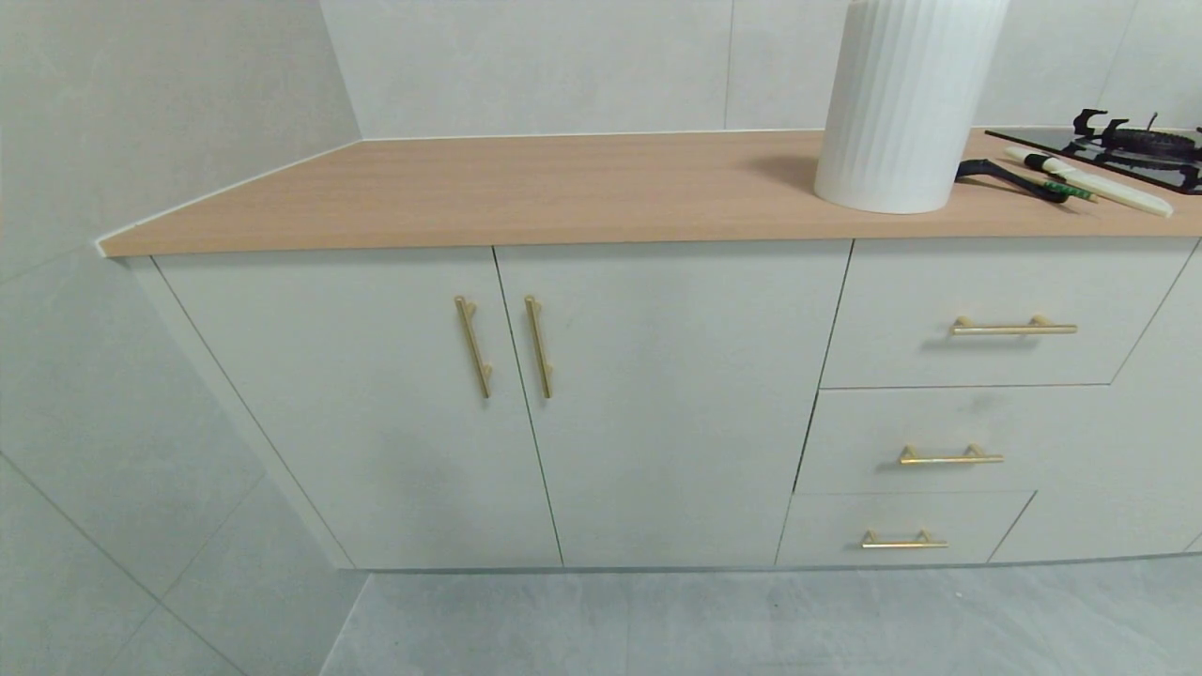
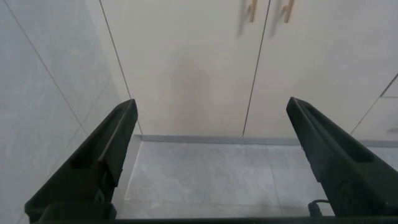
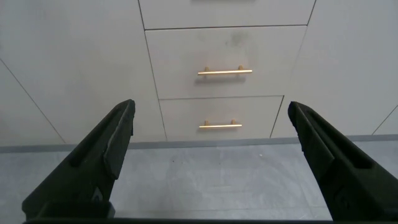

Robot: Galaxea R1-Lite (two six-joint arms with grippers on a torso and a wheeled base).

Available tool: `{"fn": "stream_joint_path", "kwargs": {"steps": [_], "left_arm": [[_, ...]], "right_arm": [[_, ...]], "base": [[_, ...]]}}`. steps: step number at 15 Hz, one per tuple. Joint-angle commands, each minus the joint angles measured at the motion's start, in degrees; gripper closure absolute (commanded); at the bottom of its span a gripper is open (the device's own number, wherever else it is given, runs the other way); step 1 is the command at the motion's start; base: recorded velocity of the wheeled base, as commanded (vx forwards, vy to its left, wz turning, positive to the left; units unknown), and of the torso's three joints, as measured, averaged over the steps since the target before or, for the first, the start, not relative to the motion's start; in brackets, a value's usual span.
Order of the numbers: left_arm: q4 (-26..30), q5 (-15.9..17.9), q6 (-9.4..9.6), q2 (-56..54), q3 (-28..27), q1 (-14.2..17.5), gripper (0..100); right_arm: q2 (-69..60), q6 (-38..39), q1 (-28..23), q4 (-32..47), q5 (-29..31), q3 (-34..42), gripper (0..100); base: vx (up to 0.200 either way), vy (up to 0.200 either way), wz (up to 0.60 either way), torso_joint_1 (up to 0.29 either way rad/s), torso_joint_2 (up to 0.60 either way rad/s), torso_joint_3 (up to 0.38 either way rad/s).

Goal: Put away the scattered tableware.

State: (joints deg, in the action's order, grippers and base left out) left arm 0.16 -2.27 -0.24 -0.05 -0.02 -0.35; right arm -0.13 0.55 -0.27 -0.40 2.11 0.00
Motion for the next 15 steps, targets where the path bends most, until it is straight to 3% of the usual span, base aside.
{"fn": "stream_joint_path", "kwargs": {"steps": [1, 15], "left_arm": [[0.0, 0.0, -0.02, 0.0, 0.0, 0.0, 0], [0.0, 0.0, -0.02, 0.0, 0.0, 0.0, 0]], "right_arm": [[0.1, 0.1, 0.0, 0.0, 0.0, 0.0, 0], [0.1, 0.2, 0.0, 0.0, 0.0, 0.0, 0]], "base": [[0.0, 0.0, 0.0, 0.0, 0.0, 0.0], [0.0, -0.2, 0.0, 0.003, 0.0, 0.002]]}}
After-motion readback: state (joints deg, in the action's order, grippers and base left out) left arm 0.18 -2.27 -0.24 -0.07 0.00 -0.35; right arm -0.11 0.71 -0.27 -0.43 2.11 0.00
